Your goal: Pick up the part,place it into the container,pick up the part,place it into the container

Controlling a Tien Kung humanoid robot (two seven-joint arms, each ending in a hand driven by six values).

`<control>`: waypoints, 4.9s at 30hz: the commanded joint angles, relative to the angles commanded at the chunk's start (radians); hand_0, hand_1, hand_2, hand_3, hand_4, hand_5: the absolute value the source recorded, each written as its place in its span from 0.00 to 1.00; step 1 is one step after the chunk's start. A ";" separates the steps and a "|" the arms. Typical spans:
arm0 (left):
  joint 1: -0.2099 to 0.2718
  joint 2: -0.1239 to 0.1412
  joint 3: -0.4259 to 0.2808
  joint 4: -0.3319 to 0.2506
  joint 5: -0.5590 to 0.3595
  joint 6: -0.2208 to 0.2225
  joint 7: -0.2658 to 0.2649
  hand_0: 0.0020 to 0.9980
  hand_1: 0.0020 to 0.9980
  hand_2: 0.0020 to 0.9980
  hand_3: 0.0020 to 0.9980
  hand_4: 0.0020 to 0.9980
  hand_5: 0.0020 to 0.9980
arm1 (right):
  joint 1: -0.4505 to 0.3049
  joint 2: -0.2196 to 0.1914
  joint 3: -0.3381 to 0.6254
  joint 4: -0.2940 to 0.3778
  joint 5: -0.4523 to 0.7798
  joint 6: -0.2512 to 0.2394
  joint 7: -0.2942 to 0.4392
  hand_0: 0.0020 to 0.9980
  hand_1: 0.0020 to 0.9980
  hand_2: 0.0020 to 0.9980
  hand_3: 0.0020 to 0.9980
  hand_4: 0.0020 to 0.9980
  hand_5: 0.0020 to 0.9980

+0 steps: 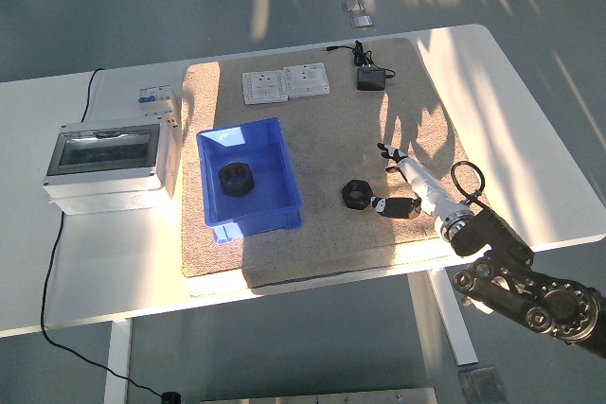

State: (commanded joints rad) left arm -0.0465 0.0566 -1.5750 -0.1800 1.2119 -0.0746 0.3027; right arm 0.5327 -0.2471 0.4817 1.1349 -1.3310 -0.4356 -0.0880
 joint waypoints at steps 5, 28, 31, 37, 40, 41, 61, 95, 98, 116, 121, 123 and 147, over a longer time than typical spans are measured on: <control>0.000 0.004 -0.010 0.000 0.009 0.000 0.001 0.72 0.74 0.78 0.91 0.90 1.00 | -0.003 0.003 -0.012 0.010 0.066 0.006 0.036 0.94 0.82 0.92 0.94 0.81 0.14; -0.020 0.000 -0.025 0.000 0.029 0.017 -0.037 0.71 0.74 0.78 0.90 0.89 1.00 | 0.079 0.038 -0.125 -0.032 -0.043 -0.056 -0.037 0.90 0.70 0.77 0.84 0.81 0.16; -0.021 -0.001 -0.024 0.000 0.027 0.019 -0.042 0.70 0.73 0.77 0.90 0.88 1.00 | 0.081 0.037 -0.125 -0.030 -0.064 -0.040 -0.055 0.83 0.54 0.40 0.58 0.61 0.00; -0.023 -0.001 -0.030 0.000 0.033 0.022 -0.050 0.70 0.73 0.77 0.89 0.88 1.00 | 0.089 0.039 -0.123 -0.029 -0.117 0.020 -0.105 0.79 0.49 0.36 0.48 0.56 0.00; -0.023 -0.001 -0.031 0.000 0.033 0.025 -0.052 0.70 0.73 0.77 0.89 0.88 1.00 | 0.092 0.038 -0.124 -0.030 -0.136 0.015 -0.105 0.79 0.49 0.36 0.48 0.56 0.00; -0.024 -0.001 -0.031 0.000 0.034 0.027 -0.054 0.70 0.73 0.76 0.88 0.87 1.00 | 0.093 0.037 -0.121 -0.030 -0.148 0.010 -0.101 0.78 0.49 0.38 0.51 0.54 0.00; -0.014 0.004 -0.034 0.000 0.089 0.062 -0.083 0.70 0.72 0.75 0.86 0.85 1.00 | 0.263 0.107 -0.091 -0.025 -0.254 -0.075 0.016 0.74 0.48 0.41 0.52 0.53 0.00; -0.038 -0.008 -0.100 0.000 0.245 0.074 -0.073 0.70 0.72 0.74 0.82 0.75 0.93 | 0.257 0.133 -0.066 -0.059 -0.288 0.220 0.058 1.00 0.93 0.92 0.89 0.68 0.13; -0.036 -0.011 -0.093 0.000 0.243 0.074 -0.073 0.70 0.72 0.74 0.82 0.75 0.93 | 0.206 0.107 -0.008 -0.039 -0.221 0.167 0.113 1.00 0.93 0.92 0.89 0.68 0.13; 0.055 -0.004 0.254 0.000 -0.072 0.137 -0.176 0.70 0.72 0.75 0.82 0.74 0.83 | -0.329 -0.031 0.482 0.013 0.429 0.041 0.619 0.68 0.49 0.60 0.62 0.66 0.20; 0.060 -0.001 0.342 0.000 -0.126 0.135 -0.179 0.70 0.72 0.75 0.82 0.72 0.79 | -0.423 -0.025 0.559 0.027 0.535 0.063 0.631 0.64 0.34 0.52 0.60 0.67 0.18; 0.061 -0.001 0.357 0.000 -0.139 0.137 -0.181 0.70 0.72 0.75 0.82 0.72 0.79 | -0.438 -0.025 0.576 0.035 0.556 0.066 0.636 0.64 0.34 0.52 0.60 0.67 0.18; 0.049 -0.022 0.239 0.000 -0.056 0.139 -0.157 0.70 0.72 0.75 0.82 0.72 0.74 | -0.444 0.003 0.670 0.095 0.648 0.164 0.552 0.16 0.19 0.35 0.40 1.00 0.26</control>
State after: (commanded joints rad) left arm 0.0024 0.0350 -1.3360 -0.1800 1.1557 0.0643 0.1461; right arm 0.0886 -0.2439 1.1514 1.2300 -0.6828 -0.2715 0.4640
